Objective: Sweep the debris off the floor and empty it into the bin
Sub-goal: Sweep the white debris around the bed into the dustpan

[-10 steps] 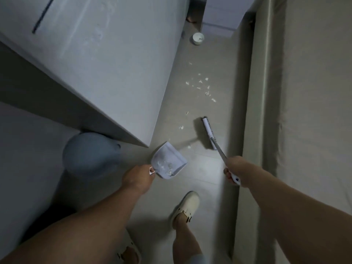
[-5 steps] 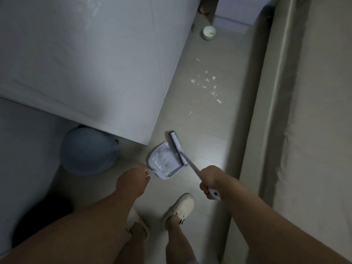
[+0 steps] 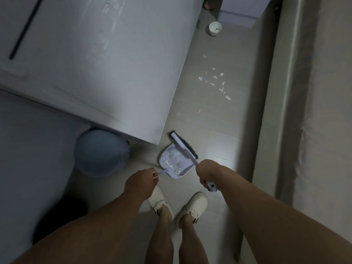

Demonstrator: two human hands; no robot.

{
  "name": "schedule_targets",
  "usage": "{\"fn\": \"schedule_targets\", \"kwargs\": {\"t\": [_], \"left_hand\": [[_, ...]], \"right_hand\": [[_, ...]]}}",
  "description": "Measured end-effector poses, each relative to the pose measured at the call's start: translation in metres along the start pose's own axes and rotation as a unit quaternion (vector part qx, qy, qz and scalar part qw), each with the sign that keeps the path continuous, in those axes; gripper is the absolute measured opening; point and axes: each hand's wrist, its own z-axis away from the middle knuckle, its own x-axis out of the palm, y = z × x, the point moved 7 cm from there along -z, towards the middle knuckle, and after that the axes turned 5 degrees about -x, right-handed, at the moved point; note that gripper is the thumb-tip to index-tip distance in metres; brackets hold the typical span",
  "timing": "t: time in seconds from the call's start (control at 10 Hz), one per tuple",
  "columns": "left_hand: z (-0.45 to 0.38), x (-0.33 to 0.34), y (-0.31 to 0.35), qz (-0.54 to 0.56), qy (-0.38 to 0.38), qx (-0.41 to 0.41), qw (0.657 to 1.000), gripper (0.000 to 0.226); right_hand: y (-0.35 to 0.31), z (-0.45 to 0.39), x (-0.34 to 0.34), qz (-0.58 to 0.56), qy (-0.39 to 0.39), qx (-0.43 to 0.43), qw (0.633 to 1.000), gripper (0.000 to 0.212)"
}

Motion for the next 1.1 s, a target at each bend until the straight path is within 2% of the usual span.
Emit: {"fn": "schedule_targets", "kwargs": {"t": [0.1, 0.2, 0.3, 0.6, 0.8, 1.0, 1.1], "left_hand": [[0.008, 0.001, -0.001, 0.008, -0.019, -0.003, 1.0, 0.024], [0.027, 0.003, 0.0, 0.013, -0.033, 0.001, 0.999, 0.021], [0.05, 0.0, -0.008, 0.031, -0.023, -0.013, 0.999, 0.018], [0.069, -0.023, -0.067, 0.042, 0.006, -0.055, 0.998, 0.02], [0.044, -0.01, -0.083, 0.04, -0.017, -0.05, 0.998, 0.019], [0.032, 0.0, -0.079, 0.053, -0.022, -0.067, 0.996, 0.019], [0.034, 0.003, -0.078, 0.055, -0.023, -0.074, 0.995, 0.019]], "right_hand": [[0.02, 0.02, 0.015, -0.258, 0.092, 0.006, 0.962, 0.036], [0.024, 0.048, 0.003, -0.173, 0.108, -0.034, 0.978, 0.038], [0.031, 0.068, -0.017, -0.174, 0.141, -0.015, 0.974, 0.04], [-0.002, 0.034, -0.041, 0.016, 0.17, -0.045, 0.984, 0.034], [-0.015, 0.006, -0.007, 0.068, 0.098, 0.009, 0.993, 0.032], [-0.015, -0.004, 0.02, 0.072, 0.131, -0.018, 0.989, 0.028], [-0.009, 0.003, 0.028, 0.07, 0.099, -0.013, 0.992, 0.015]]}}
